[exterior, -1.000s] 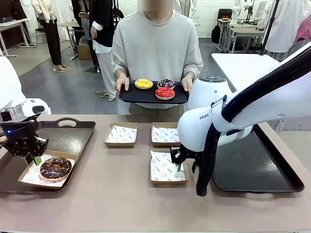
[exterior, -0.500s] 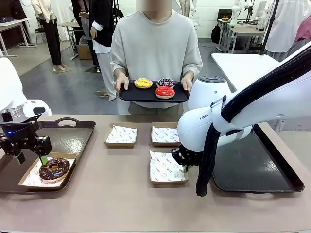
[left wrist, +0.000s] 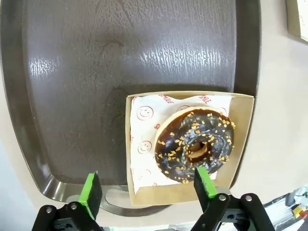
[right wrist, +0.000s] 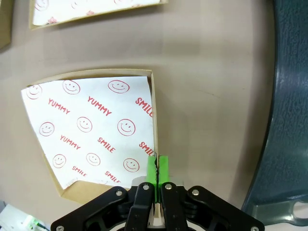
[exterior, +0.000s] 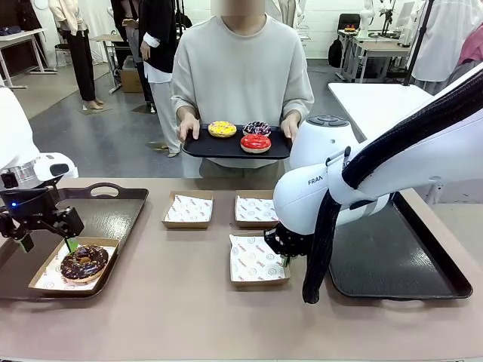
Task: Individually package the donuts and arrange them on the tray.
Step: Place the picked Paper togo box on the Handle tray while simultaneously picking up another Paper togo box from the table with the other hand.
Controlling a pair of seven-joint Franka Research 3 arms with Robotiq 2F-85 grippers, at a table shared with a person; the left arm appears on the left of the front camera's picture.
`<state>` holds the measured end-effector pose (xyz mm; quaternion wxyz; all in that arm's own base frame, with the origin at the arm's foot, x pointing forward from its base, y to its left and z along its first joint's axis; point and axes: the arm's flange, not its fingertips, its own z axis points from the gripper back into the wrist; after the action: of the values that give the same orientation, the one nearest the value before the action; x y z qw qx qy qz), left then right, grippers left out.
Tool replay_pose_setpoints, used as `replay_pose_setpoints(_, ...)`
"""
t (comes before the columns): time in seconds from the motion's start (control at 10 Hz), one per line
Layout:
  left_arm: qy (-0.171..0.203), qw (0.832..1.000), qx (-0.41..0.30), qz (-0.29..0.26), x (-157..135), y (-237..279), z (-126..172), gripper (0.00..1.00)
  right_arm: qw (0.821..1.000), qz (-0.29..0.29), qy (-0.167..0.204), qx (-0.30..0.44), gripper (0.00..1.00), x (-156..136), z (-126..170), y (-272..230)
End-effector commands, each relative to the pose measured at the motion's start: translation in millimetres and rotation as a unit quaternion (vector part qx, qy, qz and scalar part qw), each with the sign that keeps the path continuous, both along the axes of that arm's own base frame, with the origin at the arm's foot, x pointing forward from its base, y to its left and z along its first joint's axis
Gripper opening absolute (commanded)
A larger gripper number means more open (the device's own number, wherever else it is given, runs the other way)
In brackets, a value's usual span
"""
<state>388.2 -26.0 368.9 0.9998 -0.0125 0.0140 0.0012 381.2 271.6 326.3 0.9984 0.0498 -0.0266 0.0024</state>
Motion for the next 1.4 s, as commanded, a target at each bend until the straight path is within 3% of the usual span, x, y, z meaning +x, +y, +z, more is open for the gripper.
replay_pose_setpoints(0.0, 0.003, 0.996, -0.085, -0.002, -18, 9, 19, 1.00, 1.000, 0.011, -0.005, 0.001, 0.00, -8, 29, -8)
replay_pose_setpoints(0.2, -0.022, 0.978, -0.210, 0.005, -32, 33, 49, 1.00, 1.000, 0.025, -0.005, 0.008, 0.00, -20, 80, -35)
replay_pose_setpoints(0.5, -0.059, 0.931, -0.360, -0.016, -54, 73, 79, 1.00, 0.999, 0.014, -0.027, 0.025, 0.00, -34, 147, -69)
replay_pose_setpoints(0.6, -0.061, 0.882, -0.467, -0.018, -63, 117, 76, 1.00, 0.999, 0.013, -0.025, 0.029, 0.00, -22, 194, -76)
replay_pose_setpoints(0.8, -0.057, 0.875, -0.480, -0.014, -65, 123, 73, 1.00, 0.999, 0.010, -0.023, 0.025, 0.00, -17, 200, -76)
replay_pose_setpoints(0.9, -0.041, 0.862, -0.505, 0.012, -65, 141, 67, 1.00, 0.999, 0.006, -0.019, 0.027, 0.00, -3, 210, -74)
replay_pose_setpoints(1.1, -0.022, 0.861, -0.507, 0.025, -62, 152, 55, 1.00, 1.000, -0.001, -0.014, 0.020, 0.00, 19, 216, -63)
replay_pose_setpoints(1.3, -0.015, 0.848, -0.529, 0.039, -60, 166, 47, 1.00, 1.000, -0.004, 0.002, 0.020, 0.00, 38, 213, -56)
